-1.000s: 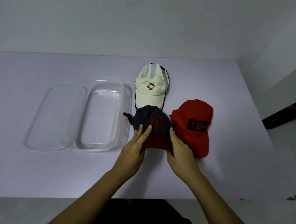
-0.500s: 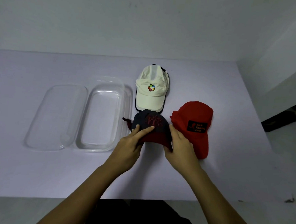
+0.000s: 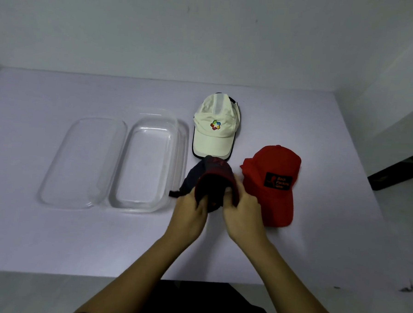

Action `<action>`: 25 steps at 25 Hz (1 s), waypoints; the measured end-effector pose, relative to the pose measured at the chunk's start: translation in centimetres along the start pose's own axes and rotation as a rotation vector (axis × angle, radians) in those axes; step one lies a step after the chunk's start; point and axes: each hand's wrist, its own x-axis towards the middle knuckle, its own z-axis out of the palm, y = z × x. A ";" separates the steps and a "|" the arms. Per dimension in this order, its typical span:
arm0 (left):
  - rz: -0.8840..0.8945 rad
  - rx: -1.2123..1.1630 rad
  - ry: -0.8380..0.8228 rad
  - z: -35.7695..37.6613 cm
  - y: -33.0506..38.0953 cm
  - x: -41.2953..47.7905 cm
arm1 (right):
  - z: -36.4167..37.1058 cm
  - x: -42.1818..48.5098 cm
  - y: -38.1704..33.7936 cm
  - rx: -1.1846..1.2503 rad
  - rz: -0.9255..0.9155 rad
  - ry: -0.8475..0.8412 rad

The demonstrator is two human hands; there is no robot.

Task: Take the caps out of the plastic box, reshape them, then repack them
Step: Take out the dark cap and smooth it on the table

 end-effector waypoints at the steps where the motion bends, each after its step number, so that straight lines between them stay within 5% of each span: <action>1: -0.015 -0.022 0.016 0.0 -0.1 0.0 | 0.0 0.0 0.1 -0.003 0.002 -0.002; 8: 0.019 -0.007 0.013 -0.3 0.1 0.0 | -0.8 0.3 -0.1 -0.047 -0.052 -0.018; 12: 0.283 0.110 0.001 -1.9 -1.0 -0.5 | -1.8 0.5 2.0 -0.145 -0.195 -0.154; 18: 0.691 0.087 0.016 -1.2 -2.0 -0.9 | -0.3 -0.5 3.3 0.125 -0.467 -0.141; 22: 0.627 -0.190 0.037 0.3 -0.6 -1.8 | 1.8 -2.0 1.7 0.485 -0.448 -0.003; 25: 0.645 -0.183 0.023 0.2 -0.3 -2.1 | 1.6 -2.0 2.0 0.427 -0.482 0.005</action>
